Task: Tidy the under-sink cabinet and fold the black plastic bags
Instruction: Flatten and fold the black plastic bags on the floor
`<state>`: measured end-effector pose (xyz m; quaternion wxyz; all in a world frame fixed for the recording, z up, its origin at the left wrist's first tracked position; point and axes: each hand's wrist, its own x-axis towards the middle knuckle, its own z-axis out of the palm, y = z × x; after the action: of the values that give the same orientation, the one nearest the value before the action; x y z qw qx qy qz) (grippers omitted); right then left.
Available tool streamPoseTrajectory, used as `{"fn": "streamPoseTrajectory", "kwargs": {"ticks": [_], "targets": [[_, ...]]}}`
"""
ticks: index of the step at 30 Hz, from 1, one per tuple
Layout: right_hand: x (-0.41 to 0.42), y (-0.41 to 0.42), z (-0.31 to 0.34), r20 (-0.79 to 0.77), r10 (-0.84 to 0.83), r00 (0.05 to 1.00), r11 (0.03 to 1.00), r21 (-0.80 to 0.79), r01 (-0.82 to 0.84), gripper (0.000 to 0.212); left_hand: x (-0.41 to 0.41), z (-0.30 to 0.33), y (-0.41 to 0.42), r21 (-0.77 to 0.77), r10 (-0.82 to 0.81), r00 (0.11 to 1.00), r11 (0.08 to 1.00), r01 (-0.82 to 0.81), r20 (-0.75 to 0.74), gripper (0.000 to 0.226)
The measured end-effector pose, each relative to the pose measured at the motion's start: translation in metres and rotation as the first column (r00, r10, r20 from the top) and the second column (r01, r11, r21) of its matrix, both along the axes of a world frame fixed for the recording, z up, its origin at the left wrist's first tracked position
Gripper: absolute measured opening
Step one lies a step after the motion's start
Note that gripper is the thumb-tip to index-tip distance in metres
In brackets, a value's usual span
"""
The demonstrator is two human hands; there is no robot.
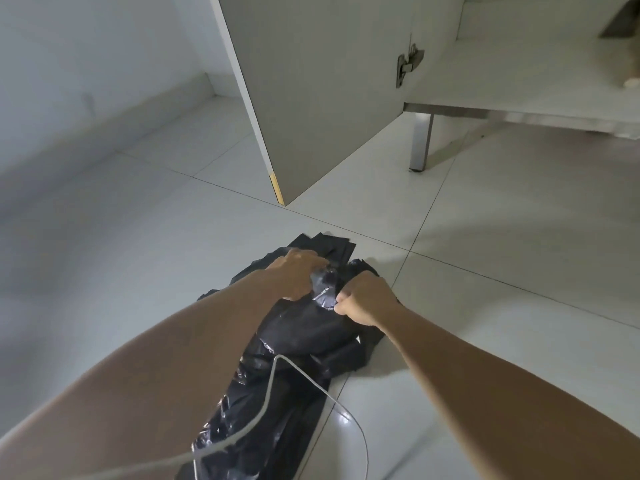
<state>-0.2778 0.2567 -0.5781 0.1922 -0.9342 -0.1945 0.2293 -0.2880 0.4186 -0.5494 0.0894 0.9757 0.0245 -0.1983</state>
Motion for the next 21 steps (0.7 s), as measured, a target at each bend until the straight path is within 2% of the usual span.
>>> {"fn": "streamPoseTrajectory", "kwargs": {"ticks": [2, 5, 8, 11, 15, 17, 20, 21], "targets": [[-0.001, -0.008, 0.011, 0.051, 0.007, 0.999, 0.998, 0.061, -0.011, 0.023, 0.004, 0.002, -0.006, 0.08, -0.076, 0.996, 0.994, 0.08, -0.04, 0.073], [-0.002, -0.018, 0.021, 0.043, -0.004, 0.999, 0.989, 0.147, -0.002, 0.019, 0.006, 0.002, -0.009, 0.127, -0.042, 0.996, 0.991, 0.051, -0.074, 0.071], [-0.001, -0.028, 0.028, 0.005, -0.059, 0.998, 0.969, 0.24, 0.056, 0.009, 0.008, 0.002, -0.004, 0.152, -0.058, 0.998, 0.986, 0.063, -0.036, 0.052], [0.001, -0.038, 0.036, 0.024, -0.091, 0.996, 0.956, 0.284, 0.081, 0.009, 0.008, 0.007, 0.005, 0.216, -0.11, 0.993, 0.971, 0.1, 0.037, 0.035], [0.001, -0.05, 0.056, 0.063, -0.101, 0.993, 0.95, 0.303, 0.077, 0.016, 0.006, 0.029, 0.012, 0.195, -0.091, 0.98, 0.979, 0.056, 0.177, 0.028], [0.0, -0.056, 0.066, 0.048, -0.054, 0.997, 0.955, 0.293, 0.038, 0.017, 0.006, 0.044, 0.014, 0.224, -0.105, 0.966, 0.973, 0.051, 0.237, 0.027], [-0.003, -0.062, 0.08, 0.036, 0.062, 0.997, 0.978, 0.195, -0.068, 0.034, 0.0, 0.069, 0.011, 0.228, -0.118, 0.95, 0.972, 0.051, 0.29, 0.028], [-0.004, -0.064, 0.083, 0.063, 0.088, 0.994, 0.982, 0.164, -0.097, 0.023, -0.003, 0.077, 0.011, 0.242, -0.131, 0.946, 0.969, 0.058, 0.296, 0.028]]}}
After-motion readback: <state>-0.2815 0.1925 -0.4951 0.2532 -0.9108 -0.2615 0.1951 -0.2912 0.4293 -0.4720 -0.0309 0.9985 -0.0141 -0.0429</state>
